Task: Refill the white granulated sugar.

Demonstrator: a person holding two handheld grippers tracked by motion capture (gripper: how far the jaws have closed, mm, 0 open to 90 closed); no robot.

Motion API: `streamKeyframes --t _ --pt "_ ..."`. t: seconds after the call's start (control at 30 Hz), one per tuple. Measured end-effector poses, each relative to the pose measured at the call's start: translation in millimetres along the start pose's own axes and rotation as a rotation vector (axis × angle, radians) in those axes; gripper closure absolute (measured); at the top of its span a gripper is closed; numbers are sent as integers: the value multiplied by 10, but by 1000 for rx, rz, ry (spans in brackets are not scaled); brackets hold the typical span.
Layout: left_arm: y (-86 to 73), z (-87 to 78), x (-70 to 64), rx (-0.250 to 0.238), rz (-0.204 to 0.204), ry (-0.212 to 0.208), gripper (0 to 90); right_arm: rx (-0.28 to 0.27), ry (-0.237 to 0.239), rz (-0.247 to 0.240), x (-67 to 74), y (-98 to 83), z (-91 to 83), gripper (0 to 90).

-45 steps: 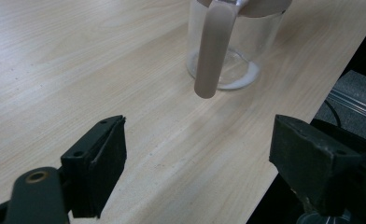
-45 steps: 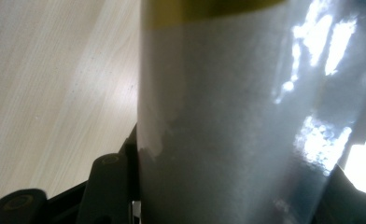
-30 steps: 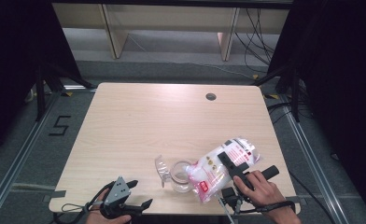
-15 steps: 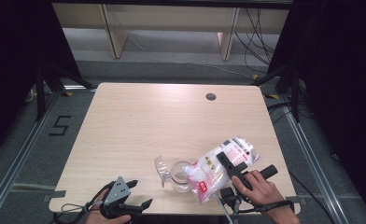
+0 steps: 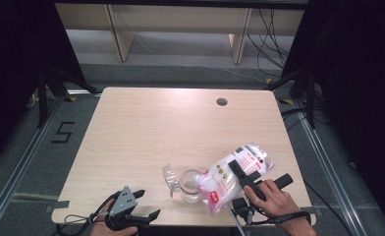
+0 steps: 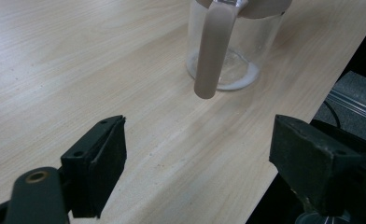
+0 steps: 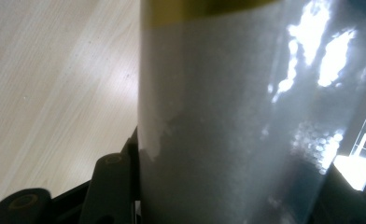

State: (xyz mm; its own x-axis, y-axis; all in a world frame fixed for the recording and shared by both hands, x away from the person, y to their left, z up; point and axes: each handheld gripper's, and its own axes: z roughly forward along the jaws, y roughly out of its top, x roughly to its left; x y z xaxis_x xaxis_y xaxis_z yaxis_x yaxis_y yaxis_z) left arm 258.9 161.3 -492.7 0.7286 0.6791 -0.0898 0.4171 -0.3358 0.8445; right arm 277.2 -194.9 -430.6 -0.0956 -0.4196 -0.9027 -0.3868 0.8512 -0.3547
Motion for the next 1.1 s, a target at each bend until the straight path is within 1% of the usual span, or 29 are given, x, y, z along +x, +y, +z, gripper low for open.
streamKeyframes --t 0.03,0.07,0.1,0.2,0.23,0.27,0.33,0.37,0.47,0.5,0.53,0.7,0.73,0.77,0.8,0.83,0.87,0.9,0.93,0.97,1.0,1.03,1.07,1.1 --pt "0 1 -1 0 1 0 184 -1 0 -1 -2 0 -1 517" --pt "0 6 -7 -4 -7 -2 184 1 7 -3 -6 -1 -4 517" --pt "0 3 -2 4 0 0 184 2 4 -4 -5 1 -6 517" --pt "-2 7 -5 2 -4 -1 184 1 3 -15 -4 4 -4 518" --pt "2 1 3 3 9 -1 184 -6 6 -25 -13 3 -3 518" --pt "5 -2 17 9 30 5 184 0 6 -21 -10 3 -8 518" --pt "3 -4 21 18 33 4 183 6 5 -21 -8 5 -13 519" --pt "-3 5 -4 2 1 -1 183 6 5 -21 -8 5 -13 519" --pt "0 5 -5 -5 -1 -2 183 5 4 -23 -12 1 -16 520" --pt "0 4 -2 -3 2 -2 183 5 4 -23 -12 1 -16 520" --pt "3 4 8 -2 20 -4 184 7 4 -22 -7 2 -17 520" --pt "5 0 10 2 25 -3 184 -1 10 -25 -4 2 -17 521" --pt "4 1 10 2 23 1 183 7 5 -12 12 6 -24 522" --pt "-3 -1 16 23 17 10 183 10 6 -9 16 7 -26 522" --pt "-2 -4 15 24 17 12 184 9 5 -10 15 8 -28 522" --pt "-1 -3 17 21 17 9 184 9 6 -8 12 9 -29 522" --pt "0 -2 10 9 8 6 184 9 7 -10 12 12 -28 523" --pt "0 -2 10 9 8 6 183 9 7 -10 12 12 -28 523" --pt "-2 -2 4 4 3 3 184 17 2 -8 15 17 -31 523" --pt "-3 0 0 -1 0 -1 184 36 29 19 39 17 -38 523" --pt "-2 -1 -1 -2 0 -1 183 32 -2 20 35 16 -45 524" --pt "-2 -1 -1 -2 0 -1 184 27 30 9 22 17 -35 524" --pt "0 0 -5 -9 -1 -4 184 7 6 -14 2 17 -27 524" --pt "-1 1 -1 -10 0 -7 189 6 2 -13 0 17 -30 524"
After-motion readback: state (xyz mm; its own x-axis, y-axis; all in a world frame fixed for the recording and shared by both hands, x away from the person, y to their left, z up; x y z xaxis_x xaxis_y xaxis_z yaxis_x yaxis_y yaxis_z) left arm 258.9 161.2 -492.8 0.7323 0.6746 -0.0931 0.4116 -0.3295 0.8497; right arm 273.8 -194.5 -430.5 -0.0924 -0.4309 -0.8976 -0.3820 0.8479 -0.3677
